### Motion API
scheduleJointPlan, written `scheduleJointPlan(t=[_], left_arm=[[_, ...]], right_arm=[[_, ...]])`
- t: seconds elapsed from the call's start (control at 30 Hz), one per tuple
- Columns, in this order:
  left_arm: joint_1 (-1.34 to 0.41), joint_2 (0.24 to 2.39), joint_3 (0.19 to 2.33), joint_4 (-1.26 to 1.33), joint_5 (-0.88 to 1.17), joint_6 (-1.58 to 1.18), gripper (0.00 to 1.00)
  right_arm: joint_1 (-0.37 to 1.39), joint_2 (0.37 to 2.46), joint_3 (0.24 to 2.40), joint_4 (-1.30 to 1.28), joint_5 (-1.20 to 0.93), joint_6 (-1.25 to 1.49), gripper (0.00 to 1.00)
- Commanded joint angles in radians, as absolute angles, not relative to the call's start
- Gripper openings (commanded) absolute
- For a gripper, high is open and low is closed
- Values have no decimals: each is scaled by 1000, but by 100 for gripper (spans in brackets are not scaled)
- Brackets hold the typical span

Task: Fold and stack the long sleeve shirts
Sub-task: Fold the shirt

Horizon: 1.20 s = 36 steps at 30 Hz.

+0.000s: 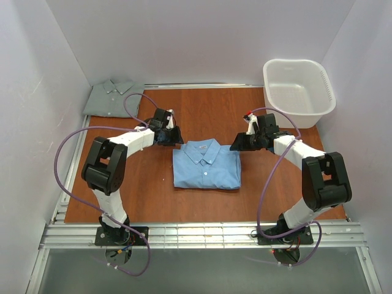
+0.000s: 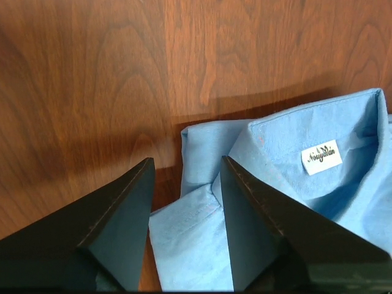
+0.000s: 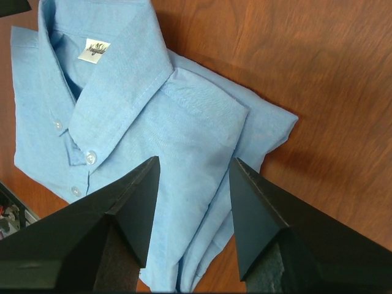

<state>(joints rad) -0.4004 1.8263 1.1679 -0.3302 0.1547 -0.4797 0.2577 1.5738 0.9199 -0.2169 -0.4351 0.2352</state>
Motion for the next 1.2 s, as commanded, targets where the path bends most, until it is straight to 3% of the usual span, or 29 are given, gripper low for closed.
scheduleJointPlan(t=[0.0,0.43,0.57,0.73,1.17], left_arm=[[-396,1848,1215,-337,198,-446,41],[-396,1910,1215,-331,232,-456,31],[-397,1919,1210,-327,248,-457,21],[-396,1928,1203,-324,253,-451,0],[-397,1930,1177,-313,247,-445,0]], right_arm=[[264,1609,907,-164,-462,244,43],[264,1643,893,-124,-486,252,43],[264,1644,882,-101,-486,262,43],[264,1660,885,-84,-488,276,43],[265,1709,881,-45,-423,322,43]])
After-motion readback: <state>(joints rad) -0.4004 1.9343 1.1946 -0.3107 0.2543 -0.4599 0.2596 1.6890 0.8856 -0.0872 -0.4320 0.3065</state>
